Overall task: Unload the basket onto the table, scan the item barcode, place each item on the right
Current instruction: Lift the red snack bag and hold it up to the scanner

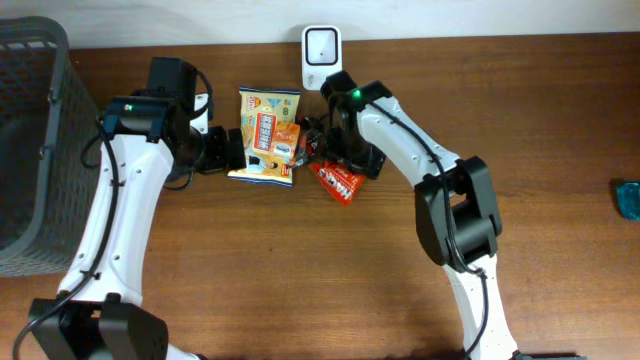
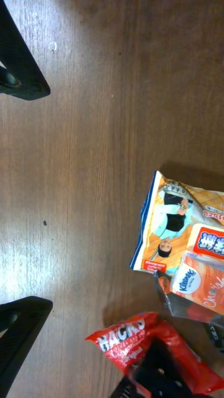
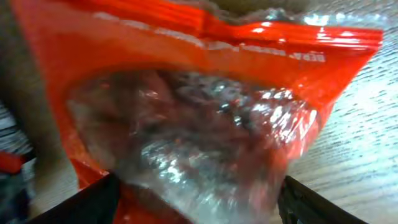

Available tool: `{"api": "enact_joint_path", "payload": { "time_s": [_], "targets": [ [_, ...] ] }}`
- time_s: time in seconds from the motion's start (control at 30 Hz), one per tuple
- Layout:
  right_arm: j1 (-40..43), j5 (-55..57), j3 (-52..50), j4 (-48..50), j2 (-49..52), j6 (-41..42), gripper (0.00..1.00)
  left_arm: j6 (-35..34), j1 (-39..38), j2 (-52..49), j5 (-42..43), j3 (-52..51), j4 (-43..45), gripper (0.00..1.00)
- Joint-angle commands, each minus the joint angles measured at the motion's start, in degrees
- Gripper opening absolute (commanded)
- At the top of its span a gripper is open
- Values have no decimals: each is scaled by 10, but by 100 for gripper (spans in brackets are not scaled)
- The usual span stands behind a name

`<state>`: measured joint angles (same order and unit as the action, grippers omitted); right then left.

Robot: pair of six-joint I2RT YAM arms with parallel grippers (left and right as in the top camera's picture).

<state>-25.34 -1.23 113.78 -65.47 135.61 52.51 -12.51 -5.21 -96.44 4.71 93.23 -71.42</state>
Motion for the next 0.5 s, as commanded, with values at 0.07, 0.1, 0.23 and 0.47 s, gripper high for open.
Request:
{"api": "enact_joint_path", "payload": {
  "time_s": [0.07, 0.1, 0.23, 0.47],
  "targets": [
    [-1, 20, -55, 51, -2, 15, 56, -3, 1, 0, 4, 2, 0, 99],
    [3, 19, -51, 50, -2, -1, 45, -3, 1, 0, 4, 2, -1, 99],
    [29, -32, -17, 39, -2, -97, 26, -3, 1, 0, 4, 2, 0, 99],
    [70, -178, 67, 9, -3, -229, 22, -3, 1, 0, 4, 2, 0, 99]
  ]
}}
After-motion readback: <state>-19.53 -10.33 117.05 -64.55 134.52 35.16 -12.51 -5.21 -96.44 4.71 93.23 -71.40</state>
